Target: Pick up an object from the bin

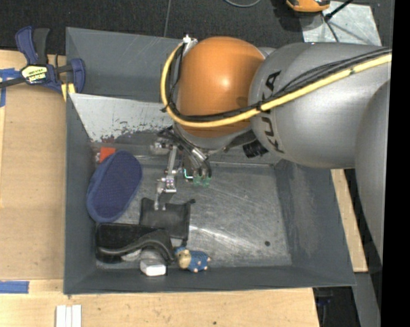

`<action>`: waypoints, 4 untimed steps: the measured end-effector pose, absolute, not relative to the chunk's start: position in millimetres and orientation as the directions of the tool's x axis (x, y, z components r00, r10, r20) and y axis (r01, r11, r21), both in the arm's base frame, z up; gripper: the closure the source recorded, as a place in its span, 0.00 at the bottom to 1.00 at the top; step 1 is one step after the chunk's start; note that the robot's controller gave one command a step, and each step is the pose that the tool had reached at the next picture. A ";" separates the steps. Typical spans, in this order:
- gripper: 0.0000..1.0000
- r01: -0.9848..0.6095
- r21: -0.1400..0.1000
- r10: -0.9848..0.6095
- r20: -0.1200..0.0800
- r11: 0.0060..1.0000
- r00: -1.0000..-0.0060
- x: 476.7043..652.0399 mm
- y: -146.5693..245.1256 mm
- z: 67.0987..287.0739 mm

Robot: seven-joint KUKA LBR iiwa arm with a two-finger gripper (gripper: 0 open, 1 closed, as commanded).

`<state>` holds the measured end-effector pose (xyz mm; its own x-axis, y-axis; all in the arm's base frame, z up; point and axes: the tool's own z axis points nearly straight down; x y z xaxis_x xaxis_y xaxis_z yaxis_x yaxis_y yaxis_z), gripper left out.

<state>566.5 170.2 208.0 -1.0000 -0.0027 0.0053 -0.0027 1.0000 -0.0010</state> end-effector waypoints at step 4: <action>1.00 -0.153 0.001 -0.153 -0.014 0.988 -0.988 603.1 160.5 264.4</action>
Offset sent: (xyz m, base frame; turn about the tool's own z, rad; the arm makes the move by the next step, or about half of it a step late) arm 0.0125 -0.0609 -0.1380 -0.1619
